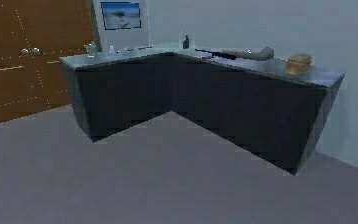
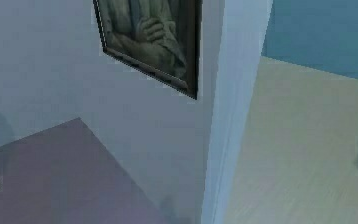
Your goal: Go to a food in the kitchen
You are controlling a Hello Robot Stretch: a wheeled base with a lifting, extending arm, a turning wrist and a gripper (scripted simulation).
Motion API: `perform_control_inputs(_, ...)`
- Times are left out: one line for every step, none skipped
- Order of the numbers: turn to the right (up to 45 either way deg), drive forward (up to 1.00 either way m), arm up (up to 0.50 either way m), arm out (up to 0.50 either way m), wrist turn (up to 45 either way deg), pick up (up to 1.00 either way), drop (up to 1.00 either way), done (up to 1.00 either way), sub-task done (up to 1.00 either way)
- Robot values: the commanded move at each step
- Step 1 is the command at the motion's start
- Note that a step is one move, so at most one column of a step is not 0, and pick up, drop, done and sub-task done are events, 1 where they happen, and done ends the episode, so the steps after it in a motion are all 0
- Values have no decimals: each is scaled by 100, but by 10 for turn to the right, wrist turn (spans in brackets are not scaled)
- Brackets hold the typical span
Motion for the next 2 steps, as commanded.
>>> perform_control_inputs(0,5,0,0,0,0,0,0,0)
perform_control_inputs(450,0,0,0,0,0,0,0,0)
